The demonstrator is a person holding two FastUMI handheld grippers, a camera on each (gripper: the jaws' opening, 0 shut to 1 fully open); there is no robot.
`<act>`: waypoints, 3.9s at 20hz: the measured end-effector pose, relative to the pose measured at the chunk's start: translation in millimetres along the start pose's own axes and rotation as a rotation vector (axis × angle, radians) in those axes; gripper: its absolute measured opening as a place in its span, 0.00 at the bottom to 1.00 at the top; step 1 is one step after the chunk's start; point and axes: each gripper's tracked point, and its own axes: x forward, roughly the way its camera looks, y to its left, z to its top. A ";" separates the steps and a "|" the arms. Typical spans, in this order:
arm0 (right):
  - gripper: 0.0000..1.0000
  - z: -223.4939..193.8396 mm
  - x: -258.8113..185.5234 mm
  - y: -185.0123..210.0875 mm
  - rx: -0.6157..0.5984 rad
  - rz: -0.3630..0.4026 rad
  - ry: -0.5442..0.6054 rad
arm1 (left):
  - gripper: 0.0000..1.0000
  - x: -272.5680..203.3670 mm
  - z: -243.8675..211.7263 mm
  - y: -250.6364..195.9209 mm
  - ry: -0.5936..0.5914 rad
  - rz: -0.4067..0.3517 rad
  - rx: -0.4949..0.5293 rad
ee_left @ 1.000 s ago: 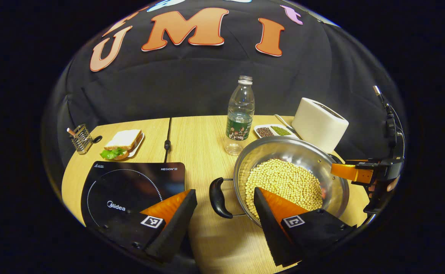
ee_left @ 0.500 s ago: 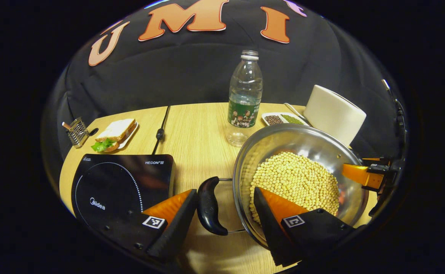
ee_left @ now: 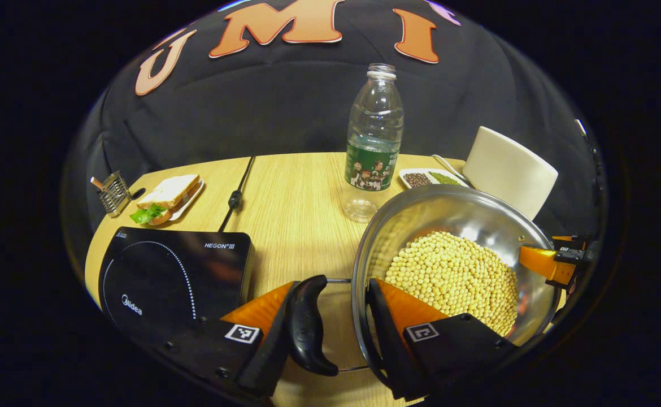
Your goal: First push the handle of the pot to place it horizontally, then grasp the pot with both hands and set it on the induction cooktop.
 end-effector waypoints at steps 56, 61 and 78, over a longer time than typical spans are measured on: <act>0.67 64.5 -143.7 326.9 -0.176 0.182 -0.062 | 0.75 -194.3 52.7 331.4 -0.178 0.303 -0.043; 0.67 56.3 -133.0 346.8 -0.193 0.179 -0.047 | 0.75 -182.0 39.7 350.9 -0.154 0.302 -0.065; 0.67 28.7 -98.7 354.1 -0.179 0.137 0.012 | 0.73 -138.8 10.0 352.8 -0.086 0.277 -0.082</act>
